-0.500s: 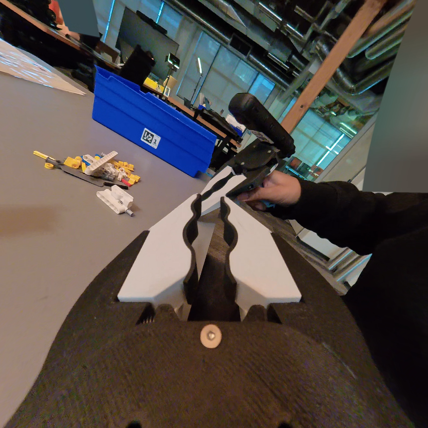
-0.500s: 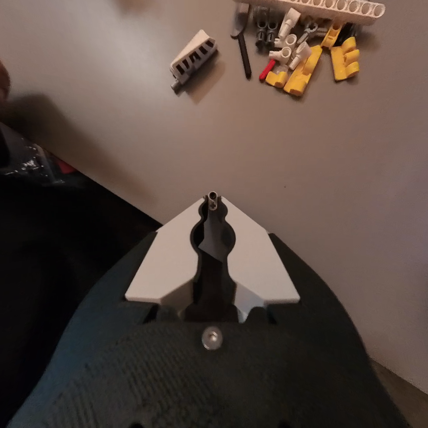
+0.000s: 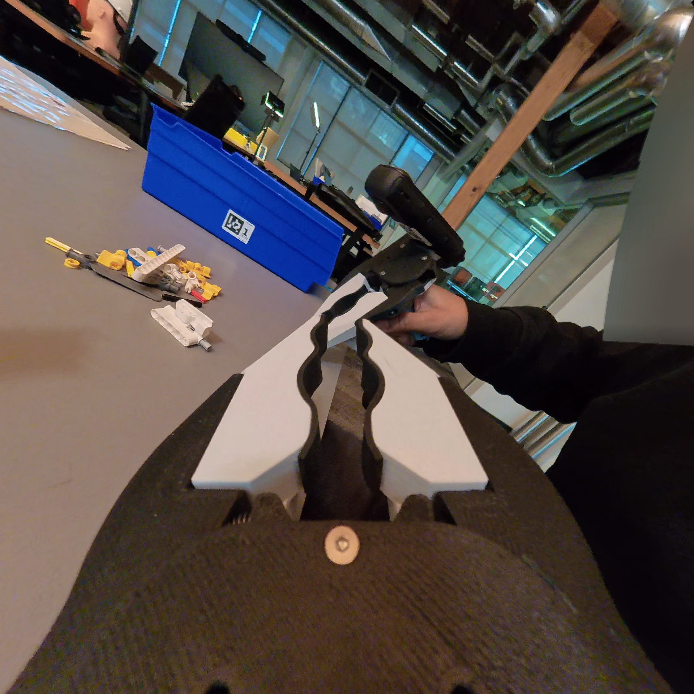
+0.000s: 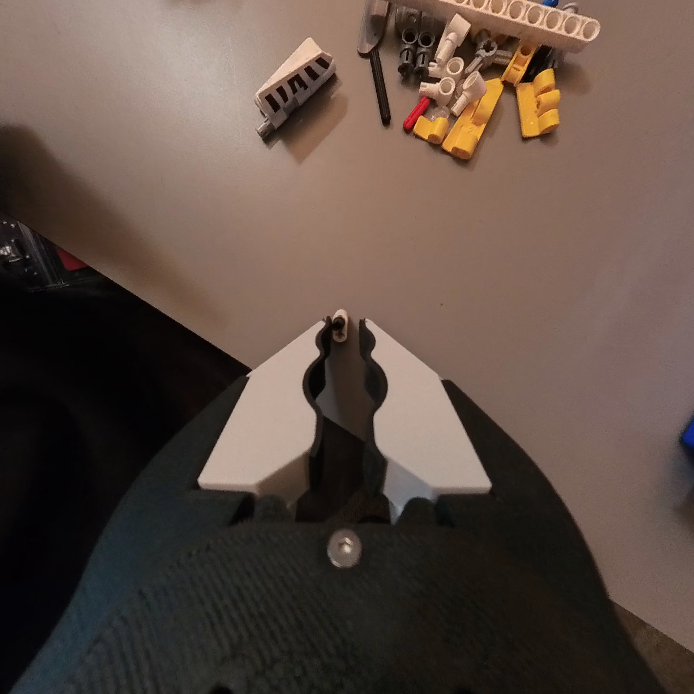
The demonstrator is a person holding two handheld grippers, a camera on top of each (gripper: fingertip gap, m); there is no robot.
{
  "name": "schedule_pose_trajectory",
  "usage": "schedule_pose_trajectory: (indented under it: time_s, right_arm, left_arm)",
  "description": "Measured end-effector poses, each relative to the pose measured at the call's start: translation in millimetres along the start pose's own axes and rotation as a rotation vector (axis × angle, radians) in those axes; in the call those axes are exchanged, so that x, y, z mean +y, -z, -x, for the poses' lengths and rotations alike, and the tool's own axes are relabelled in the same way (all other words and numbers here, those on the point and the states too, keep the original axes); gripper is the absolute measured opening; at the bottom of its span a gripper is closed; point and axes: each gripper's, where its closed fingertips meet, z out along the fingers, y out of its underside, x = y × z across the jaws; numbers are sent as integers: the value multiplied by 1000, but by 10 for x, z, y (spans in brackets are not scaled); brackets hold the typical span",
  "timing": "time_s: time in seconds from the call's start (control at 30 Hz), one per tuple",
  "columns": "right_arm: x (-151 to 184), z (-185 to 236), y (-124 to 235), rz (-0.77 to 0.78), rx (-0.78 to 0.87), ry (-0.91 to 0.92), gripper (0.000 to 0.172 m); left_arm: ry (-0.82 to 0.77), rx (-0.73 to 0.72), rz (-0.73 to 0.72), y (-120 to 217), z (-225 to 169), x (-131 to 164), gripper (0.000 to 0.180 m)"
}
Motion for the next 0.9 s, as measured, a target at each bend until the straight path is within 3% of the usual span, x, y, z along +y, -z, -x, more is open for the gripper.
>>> schedule_pose_trajectory:
  time_s: [0.57, 0.9]
  right_arm:
    - [-56, 25, 0, -3, 54, 158, 6]
    - [-119, -4, 43, 323, -23, 304, 5]
  left_arm:
    - [16, 8, -6, 7, 7, -14, 9]
    - [17, 15, 5, 4, -4, 3, 9]
